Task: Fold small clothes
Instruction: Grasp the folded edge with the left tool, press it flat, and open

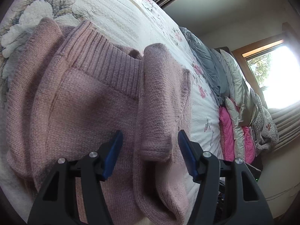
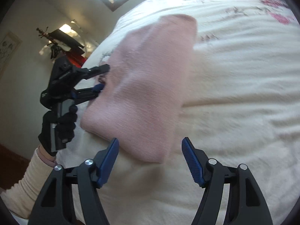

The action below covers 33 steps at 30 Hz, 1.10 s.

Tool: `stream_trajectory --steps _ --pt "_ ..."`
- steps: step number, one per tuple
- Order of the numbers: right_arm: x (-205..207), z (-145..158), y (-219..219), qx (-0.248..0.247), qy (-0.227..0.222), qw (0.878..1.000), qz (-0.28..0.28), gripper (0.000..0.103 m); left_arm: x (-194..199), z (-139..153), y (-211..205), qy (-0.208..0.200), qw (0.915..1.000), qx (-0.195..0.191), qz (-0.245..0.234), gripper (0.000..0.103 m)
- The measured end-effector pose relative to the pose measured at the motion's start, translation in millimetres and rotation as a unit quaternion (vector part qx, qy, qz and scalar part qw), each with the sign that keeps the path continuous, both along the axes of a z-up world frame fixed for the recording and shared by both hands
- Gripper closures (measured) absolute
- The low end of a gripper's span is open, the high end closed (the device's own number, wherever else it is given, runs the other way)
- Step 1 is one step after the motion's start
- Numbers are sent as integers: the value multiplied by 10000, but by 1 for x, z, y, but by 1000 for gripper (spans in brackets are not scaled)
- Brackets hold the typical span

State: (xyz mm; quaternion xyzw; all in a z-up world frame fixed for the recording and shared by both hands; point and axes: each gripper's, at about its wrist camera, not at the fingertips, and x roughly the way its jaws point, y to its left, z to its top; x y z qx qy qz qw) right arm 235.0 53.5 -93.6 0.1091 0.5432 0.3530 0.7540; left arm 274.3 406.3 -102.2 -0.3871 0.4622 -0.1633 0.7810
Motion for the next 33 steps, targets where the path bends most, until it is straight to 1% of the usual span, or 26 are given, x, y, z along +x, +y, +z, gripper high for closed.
stream_trajectory --steps 2,4,7,8,9,10,11,13,17,20,24,26,27,28,29,30,31,33 --pt "-2 -15 -15 121 180 9996 -168 33 7 -2 -7 22 10000 22 -44 43" --pt "-3 -25 -23 224 264 9990 -271 33 13 -3 -14 37 9999 101 -50 44" --pt "-5 -35 -27 275 346 9983 -386 33 18 -2 -19 67 9999 136 22 48" --pt "-5 -38 -28 323 389 9979 -405 33 18 -1 -19 72 9998 168 89 58" --pt "-5 -41 -28 348 418 9976 -427 33 17 -1 -18 65 9997 180 134 65" --pt "-5 -42 -27 341 427 9975 -443 33 16 1 -18 26 9998 144 152 74" --pt "-7 -42 -26 328 429 9975 -454 33 15 3 -19 -35 9998 117 166 80" --pt "-6 -43 -23 361 452 9972 -465 33 9 9 -20 -168 9995 158 217 82" --pt "-5 -47 -16 363 444 9975 -424 33 -5 27 -16 -437 9986 -157 266 84" --pt "-7 -49 -8 343 429 9977 -392 33 -16 47 -10 -640 9975 -101 279 85" --pt "-8 -47 -4 361 383 9981 -319 33 -36 67 13 -812 9961 -152 322 87" --pt "-9 -45 -1 356 343 9984 -263 33 -47 75 32 -914 9946 -125 481 93" --pt "-9 -44 2 361 326 9986 -230 33 -53 79 43 -996 9931 -214 585 96" --pt "-9 -42 3 366 308 9987 -200 33 -61 83 56 -1104 9905 -310 755 103" --pt "-9 -40 7 368 284 9988 -165 33 -69 88 70 -1226 9870 -312 996 103" --pt "-10 -38 10 382 257 9989 -125 33 -76 93 87 -1287 9837 -237 1232 103" --pt "-9 -35 13 408 240 9988 -77 33 -79 95 98 -1282 9820 -222 1366 103" --pt "-8 -32 21 392 187 9991 -2 33 -81 91 111 -1139 9838 -383 1329 103"
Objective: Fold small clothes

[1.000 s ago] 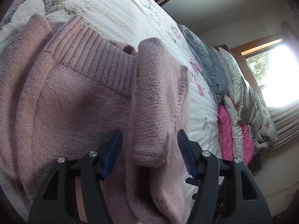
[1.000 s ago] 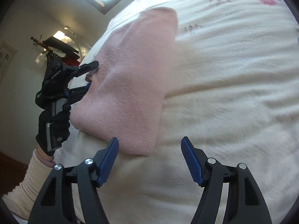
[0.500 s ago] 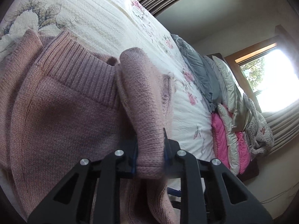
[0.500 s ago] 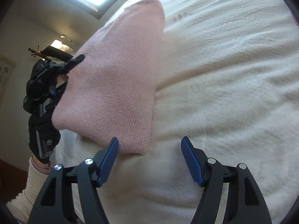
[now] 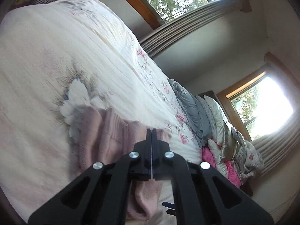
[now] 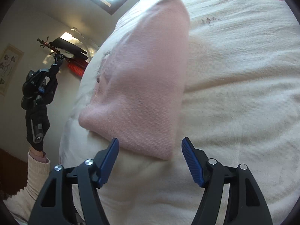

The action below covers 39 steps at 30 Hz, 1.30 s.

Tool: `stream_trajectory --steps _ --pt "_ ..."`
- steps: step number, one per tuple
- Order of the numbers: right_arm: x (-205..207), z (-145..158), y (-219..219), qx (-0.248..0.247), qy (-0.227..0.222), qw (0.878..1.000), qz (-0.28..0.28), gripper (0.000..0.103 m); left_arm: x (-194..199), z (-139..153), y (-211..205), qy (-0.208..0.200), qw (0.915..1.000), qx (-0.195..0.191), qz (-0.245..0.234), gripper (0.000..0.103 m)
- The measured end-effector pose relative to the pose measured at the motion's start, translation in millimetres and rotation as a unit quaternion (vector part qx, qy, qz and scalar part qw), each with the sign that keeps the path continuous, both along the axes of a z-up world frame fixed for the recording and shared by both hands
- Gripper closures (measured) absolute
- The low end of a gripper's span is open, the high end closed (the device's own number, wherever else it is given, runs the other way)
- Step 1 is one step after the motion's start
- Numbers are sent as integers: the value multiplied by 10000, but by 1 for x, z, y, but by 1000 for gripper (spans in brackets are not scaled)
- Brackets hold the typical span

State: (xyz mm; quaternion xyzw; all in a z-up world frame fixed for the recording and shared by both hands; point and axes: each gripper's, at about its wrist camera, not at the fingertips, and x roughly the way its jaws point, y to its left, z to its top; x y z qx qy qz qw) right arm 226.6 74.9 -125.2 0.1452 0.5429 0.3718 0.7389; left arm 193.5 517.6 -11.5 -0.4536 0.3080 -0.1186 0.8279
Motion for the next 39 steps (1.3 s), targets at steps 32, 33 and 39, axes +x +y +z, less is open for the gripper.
stream_trajectory --steps 32,33,39 --pt "4 -21 -7 -176 63 9998 49 33 49 -109 -72 1243 9822 219 -1391 45" --pt "4 -20 -3 -160 70 9998 51 33 52 -109 -74 1196 9822 108 -1444 45" --pt "4 -14 2 -197 35 9998 90 33 70 -114 -93 1272 9795 -25 -1563 44"
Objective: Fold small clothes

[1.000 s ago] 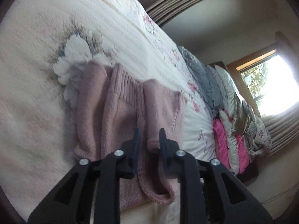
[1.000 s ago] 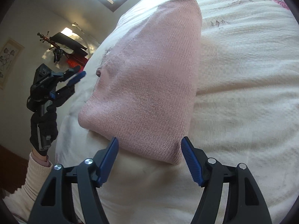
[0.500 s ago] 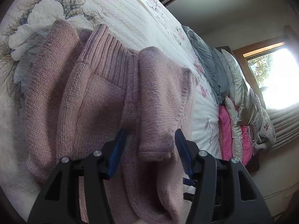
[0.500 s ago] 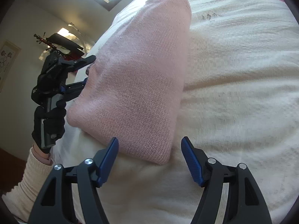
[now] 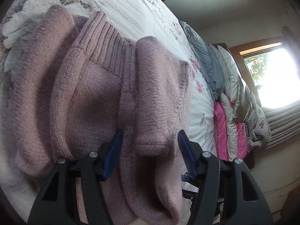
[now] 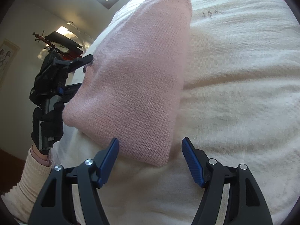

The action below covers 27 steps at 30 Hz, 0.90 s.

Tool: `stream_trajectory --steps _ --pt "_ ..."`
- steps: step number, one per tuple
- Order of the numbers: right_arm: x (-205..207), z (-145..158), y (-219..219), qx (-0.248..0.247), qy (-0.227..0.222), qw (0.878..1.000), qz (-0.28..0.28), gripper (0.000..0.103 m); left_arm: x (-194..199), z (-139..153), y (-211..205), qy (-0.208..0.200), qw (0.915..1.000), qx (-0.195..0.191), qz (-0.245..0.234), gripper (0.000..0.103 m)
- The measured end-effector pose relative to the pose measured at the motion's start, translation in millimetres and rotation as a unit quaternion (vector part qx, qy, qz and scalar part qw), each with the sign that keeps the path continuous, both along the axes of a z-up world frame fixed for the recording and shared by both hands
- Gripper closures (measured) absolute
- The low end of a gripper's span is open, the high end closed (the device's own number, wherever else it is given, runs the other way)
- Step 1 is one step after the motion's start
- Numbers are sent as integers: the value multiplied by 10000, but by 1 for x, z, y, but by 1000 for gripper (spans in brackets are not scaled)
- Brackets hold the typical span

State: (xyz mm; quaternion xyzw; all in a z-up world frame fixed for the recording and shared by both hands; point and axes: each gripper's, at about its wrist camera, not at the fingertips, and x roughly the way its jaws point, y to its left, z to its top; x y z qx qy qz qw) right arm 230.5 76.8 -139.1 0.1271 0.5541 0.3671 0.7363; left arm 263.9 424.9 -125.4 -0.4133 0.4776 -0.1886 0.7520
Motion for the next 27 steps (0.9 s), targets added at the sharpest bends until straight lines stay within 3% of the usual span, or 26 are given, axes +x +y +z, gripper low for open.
stream_trajectory --steps 3,6,9,11,15,18,21,24,26,27 --pt "1 0 -2 14 5 10000 -35 33 4 2 -6 2 9998 -180 14 43" --pt "-1 -1 -4 55 20 10000 -41 33 -1 -2 -6 402 9990 60 208 48" --pt "-2 -2 -6 57 6 10000 2 33 -19 7 -6 346 9979 514 189 48" --pt "-1 -3 -7 51 2 10000 21 33 -27 10 -8 278 9978 604 22 46" --pt "5 -8 -9 96 119 9998 -95 33 -22 1 -8 194 9997 -51 -146 46" --pt "3 -8 -8 122 99 9999 -62 33 -13 -11 -4 151 9959 -891 56 46" --pt "2 -7 -5 27 59 10000 28 33 -6 -20 0 172 9950 -963 187 46" --pt "3 -5 -4 11 64 10000 1 33 -2 -19 -1 247 9964 -772 258 56" --pt "4 -3 -3 33 67 10000 -26 33 -4 -10 -6 75 9976 -633 262 75" --pt "4 -4 -2 44 77 10000 -28 33 -6 -2 -8 -51 9982 -519 287 76"
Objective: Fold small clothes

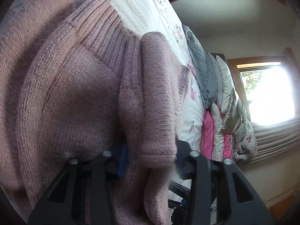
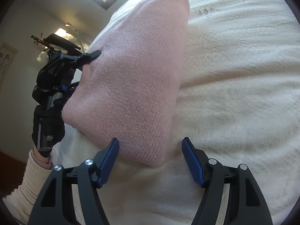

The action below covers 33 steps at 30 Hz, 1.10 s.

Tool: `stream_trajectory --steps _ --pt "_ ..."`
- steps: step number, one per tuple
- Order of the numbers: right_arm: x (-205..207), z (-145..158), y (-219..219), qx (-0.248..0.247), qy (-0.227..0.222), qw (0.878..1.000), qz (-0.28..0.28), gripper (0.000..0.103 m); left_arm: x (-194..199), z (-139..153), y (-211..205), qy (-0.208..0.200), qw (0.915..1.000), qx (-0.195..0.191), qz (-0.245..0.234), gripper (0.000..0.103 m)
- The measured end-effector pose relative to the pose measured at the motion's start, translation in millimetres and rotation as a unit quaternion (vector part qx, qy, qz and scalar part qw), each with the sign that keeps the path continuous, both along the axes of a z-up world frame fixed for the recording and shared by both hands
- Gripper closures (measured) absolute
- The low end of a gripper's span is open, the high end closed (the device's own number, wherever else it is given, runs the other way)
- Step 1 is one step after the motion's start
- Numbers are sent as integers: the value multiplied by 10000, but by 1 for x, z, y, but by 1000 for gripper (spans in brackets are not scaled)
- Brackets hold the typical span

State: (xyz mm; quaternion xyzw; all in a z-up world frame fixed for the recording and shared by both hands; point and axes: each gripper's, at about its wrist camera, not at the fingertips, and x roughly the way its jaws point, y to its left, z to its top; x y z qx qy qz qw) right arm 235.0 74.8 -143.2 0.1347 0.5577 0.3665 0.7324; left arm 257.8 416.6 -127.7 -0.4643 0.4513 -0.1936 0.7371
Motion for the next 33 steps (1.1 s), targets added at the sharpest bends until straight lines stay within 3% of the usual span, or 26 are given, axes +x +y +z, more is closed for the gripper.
stream_trajectory --steps 6,12,15,20,23,25,28,33 --pt "-3 4 4 10 -62 10000 54 33 -29 55 7 -696 9971 227 193 82" --pt "-9 20 9 144 -264 9994 146 33 -66 95 62 -1076 9914 234 702 83" --pt "-12 29 17 217 -364 9988 254 33 -74 87 88 -873 9915 315 911 83" --pt "-12 34 38 387 -378 9978 379 31 -62 33 88 -209 9973 347 615 82" --pt "-11 28 52 365 -296 9981 400 31 -54 15 78 -164 9946 827 601 81" --pt "-7 19 59 60 -223 9990 392 35 -52 7 82 -235 9951 693 664 81" --pt "-5 0 71 -228 -117 9987 450 51 -56 7 86 -213 9956 639 654 79" --pt "-4 -7 71 -95 -26 9991 403 52 -82 38 82 -231 9933 921 659 67"
